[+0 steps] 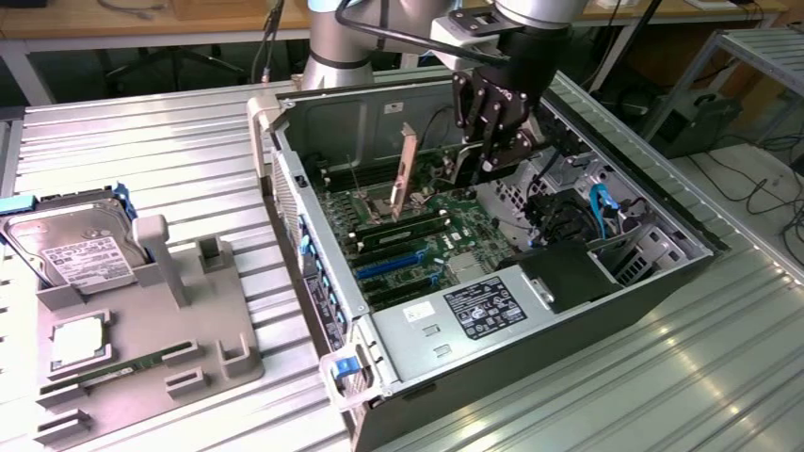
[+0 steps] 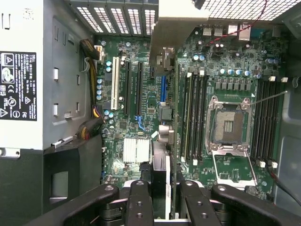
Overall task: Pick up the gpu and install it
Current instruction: 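Insert the gpu into the slot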
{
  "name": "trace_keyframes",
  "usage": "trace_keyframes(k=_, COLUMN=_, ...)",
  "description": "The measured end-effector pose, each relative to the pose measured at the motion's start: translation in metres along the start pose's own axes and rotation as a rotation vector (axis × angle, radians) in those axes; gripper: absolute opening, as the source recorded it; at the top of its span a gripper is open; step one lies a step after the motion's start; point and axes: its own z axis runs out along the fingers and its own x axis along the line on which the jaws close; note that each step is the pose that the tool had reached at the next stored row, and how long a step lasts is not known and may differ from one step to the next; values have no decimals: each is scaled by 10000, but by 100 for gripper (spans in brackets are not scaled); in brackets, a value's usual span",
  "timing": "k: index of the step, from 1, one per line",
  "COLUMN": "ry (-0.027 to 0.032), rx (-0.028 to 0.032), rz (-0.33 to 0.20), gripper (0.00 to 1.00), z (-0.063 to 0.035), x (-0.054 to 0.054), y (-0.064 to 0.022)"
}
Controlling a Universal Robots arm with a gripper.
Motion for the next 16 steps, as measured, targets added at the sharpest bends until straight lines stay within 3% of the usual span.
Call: trace_keyframes(k=16, ry=0, rx=-4, rz=0, gripper=28, z=102, x=-1, y=0)
